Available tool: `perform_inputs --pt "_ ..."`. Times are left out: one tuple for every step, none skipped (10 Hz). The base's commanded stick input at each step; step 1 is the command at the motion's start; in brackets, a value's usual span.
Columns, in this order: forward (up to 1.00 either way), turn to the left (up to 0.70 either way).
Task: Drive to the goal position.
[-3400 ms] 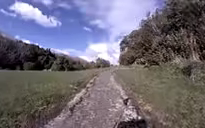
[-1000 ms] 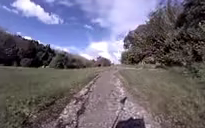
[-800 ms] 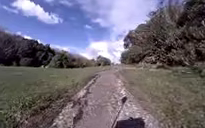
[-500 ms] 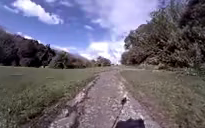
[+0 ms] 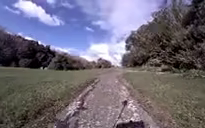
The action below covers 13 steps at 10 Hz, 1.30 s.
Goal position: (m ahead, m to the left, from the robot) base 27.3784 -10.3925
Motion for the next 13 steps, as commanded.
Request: perform_inputs --pt "0.70 0.01" --pt "0.70 0.01" --pt "0.70 0.01" --pt "0.70 0.01" --pt "0.70 0.01" --pt "0.70 0.01" --pt "0.70 0.01" --pt "0.70 0.01" --pt "0.70 0.01" --pt "0.70 0.01" --pt "0.70 0.01" --pt "0.70 0.01" --pt "0.70 0.01"
